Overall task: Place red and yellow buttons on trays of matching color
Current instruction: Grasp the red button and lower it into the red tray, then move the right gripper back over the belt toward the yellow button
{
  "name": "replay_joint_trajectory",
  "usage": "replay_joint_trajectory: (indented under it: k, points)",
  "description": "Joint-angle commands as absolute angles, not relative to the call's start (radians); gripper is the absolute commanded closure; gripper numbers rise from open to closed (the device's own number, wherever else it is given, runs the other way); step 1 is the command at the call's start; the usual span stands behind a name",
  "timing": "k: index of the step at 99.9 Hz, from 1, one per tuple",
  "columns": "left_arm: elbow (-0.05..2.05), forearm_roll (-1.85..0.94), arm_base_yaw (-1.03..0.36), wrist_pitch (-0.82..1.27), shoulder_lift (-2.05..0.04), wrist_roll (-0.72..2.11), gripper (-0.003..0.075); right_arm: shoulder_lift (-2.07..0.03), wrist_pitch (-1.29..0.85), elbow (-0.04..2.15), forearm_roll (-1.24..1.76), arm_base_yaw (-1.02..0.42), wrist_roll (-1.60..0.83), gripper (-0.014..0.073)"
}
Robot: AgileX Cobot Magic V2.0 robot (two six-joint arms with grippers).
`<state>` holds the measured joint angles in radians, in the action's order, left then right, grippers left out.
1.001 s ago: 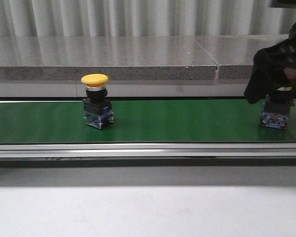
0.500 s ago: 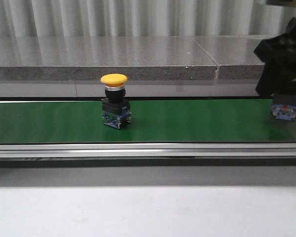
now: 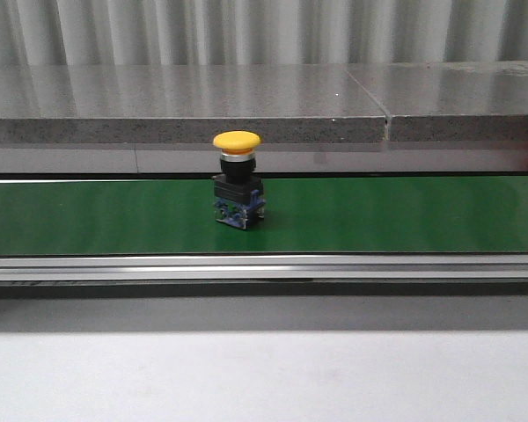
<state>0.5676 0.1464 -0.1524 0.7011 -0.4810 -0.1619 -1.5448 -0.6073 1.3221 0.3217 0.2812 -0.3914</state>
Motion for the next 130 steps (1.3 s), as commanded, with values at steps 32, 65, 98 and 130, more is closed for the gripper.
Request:
replay_joint_trajectory:
  k: [32, 65, 98, 130]
  points:
    - [0.596, 0.149, -0.164, 0.637, -0.484, -0.165, 0.0741, -1.791, -0.498, 1.531, 0.333, 0.361, -0.389, 0.0537]
    - [0.596, 0.149, -0.164, 0.637, -0.484, -0.165, 0.0741, -1.984, -0.533, 1.683, 0.347, 0.387, -0.389, 0.0537]
    - [0.596, 0.149, -0.164, 0.637, -0.484, -0.165, 0.0741, -2.08, -0.517, 1.702, 0.355, 0.387, -0.389, 0.0536]
    - [0.596, 0.149, -0.164, 0.637, -0.484, -0.165, 0.0741, -2.095, -0.517, 1.702, 0.355, 0.389, -0.389, 0.0365]
